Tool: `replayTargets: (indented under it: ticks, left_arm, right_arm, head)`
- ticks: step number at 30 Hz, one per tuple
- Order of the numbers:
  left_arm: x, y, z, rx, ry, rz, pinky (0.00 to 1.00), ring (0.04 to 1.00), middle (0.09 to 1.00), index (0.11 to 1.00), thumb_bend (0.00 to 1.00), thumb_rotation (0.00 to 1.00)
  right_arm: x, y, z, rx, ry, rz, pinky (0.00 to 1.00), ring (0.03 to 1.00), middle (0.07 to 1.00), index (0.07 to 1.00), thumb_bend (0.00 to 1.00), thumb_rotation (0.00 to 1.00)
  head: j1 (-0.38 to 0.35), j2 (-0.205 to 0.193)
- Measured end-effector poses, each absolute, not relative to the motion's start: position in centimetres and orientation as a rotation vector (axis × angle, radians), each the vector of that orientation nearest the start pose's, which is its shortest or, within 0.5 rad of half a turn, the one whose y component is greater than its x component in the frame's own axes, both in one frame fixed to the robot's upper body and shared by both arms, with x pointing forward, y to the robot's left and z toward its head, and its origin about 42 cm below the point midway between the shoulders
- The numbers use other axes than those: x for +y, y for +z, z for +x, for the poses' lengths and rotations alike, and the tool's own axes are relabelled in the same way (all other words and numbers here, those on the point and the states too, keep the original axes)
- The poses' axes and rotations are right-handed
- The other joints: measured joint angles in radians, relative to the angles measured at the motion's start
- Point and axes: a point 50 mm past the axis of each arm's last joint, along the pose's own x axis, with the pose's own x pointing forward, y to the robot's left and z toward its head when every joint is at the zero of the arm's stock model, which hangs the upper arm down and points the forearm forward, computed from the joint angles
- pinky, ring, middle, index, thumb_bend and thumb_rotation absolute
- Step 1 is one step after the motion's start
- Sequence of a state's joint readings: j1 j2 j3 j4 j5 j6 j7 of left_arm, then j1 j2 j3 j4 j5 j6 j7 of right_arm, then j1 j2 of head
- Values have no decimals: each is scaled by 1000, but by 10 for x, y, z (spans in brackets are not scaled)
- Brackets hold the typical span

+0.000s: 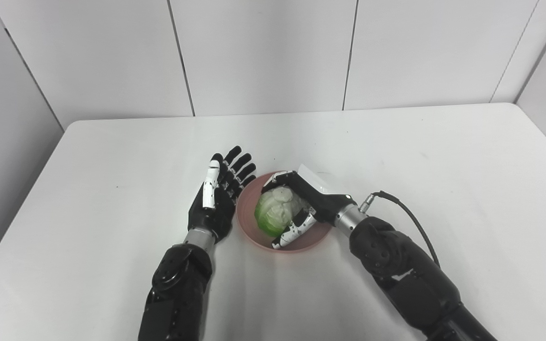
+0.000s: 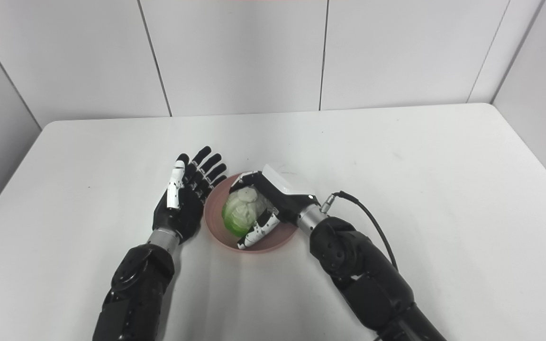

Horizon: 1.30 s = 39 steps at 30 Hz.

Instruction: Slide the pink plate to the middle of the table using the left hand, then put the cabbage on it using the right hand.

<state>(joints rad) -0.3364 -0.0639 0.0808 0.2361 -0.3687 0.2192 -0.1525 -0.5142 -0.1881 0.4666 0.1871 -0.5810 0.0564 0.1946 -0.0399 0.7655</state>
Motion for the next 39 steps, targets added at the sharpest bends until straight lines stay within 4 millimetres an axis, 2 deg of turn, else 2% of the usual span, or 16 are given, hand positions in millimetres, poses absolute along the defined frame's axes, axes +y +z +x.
replayTargets:
  ticks: [1, 3, 5, 7, 9, 13, 20, 25, 27, 30, 34, 36, 37, 39]
  left_arm:
    - [163, 127, 386, 105, -239, -445, 906, 891, 891, 874, 404, 1000]
    - [163, 128, 386, 104, -239, -446, 905, 891, 890, 873, 404, 1000]
    - [163, 128, 386, 104, -239, -447, 899, 888, 892, 880, 403, 1000]
    - [163, 128, 386, 105, -240, -447, 896, 886, 892, 880, 402, 1000]
    - [162, 128, 386, 105, -240, -448, 896, 877, 890, 885, 393, 1000]
    - [163, 127, 386, 104, -240, -448, 884, 876, 893, 891, 386, 1000]
    - [162, 128, 386, 103, -240, -450, 871, 875, 895, 887, 385, 1000]
    - [162, 129, 383, 112, -242, -450, 882, 881, 898, 893, 393, 1000]
    - [163, 130, 382, 117, -241, -449, 908, 899, 904, 899, 391, 1000]
    - [164, 130, 379, 119, -238, -452, 903, 898, 894, 880, 377, 1000]
    - [166, 131, 376, 113, -235, -444, 894, 885, 888, 885, 382, 1000]
    - [171, 132, 373, 105, -227, -416, 907, 897, 898, 897, 384, 1000]
    - [173, 132, 371, 104, -225, -406, 915, 904, 906, 904, 386, 1000]
    - [178, 135, 363, 93, -211, -380, 926, 911, 916, 912, 387, 1000]
  right_arm:
    - [-113, 183, 405, -282, 579, -972, 611, 728, 786, 816, 796, 159]
    - [-113, 184, 404, -282, 584, -986, 623, 744, 803, 829, 798, 177]
    - [-113, 185, 403, -280, 589, -1001, 699, 815, 861, 888, 818, 337]
    - [-114, 185, 402, -278, 595, -1013, 727, 843, 885, 912, 836, 419]
    - [-115, 186, 401, -274, 603, -1038, 875, 939, 969, 983, 888, 617]
    - [-118, 193, 397, -253, 654, -1084, 935, 982, 998, 999, 940, 763]
    - [-119, 201, 391, -231, 673, -1069, 958, 1000, 1000, 1000, 998, 821]
    - [-127, 213, 385, -264, 624, -980, 928, 990, 1000, 1000, 1000, 869]
    - [-130, 216, 382, -276, 594, -934, 898, 978, 1000, 1000, 1000, 919]
    - [-136, 216, 379, -281, 534, -822, 883, 968, 1000, 1000, 951, 979]
    - [-141, 217, 372, -313, 439, -699, 868, 960, 1000, 1000, 912, 999]
    - [-144, 217, 371, -321, 389, -645, 901, 975, 1000, 1000, 873, 1000]
    - [-146, 216, 370, -317, 364, -609, 940, 991, 1000, 1000, 803, 1000]
    - [-153, 212, 367, -296, 314, -516, 968, 998, 1000, 1000, 753, 1000]
  head:
    - [0, 0]
    - [2, 0]
    - [2, 0]
    - [0, 0]
    - [2, 0]
    - [0, 2]
    - [-2, 0]
    - [-3, 2]
    - [-6, 0]
    - [-6, -3]
    - [-9, -8]
    - [-12, -12]
    - [-11, -15]
    - [-11, -15]
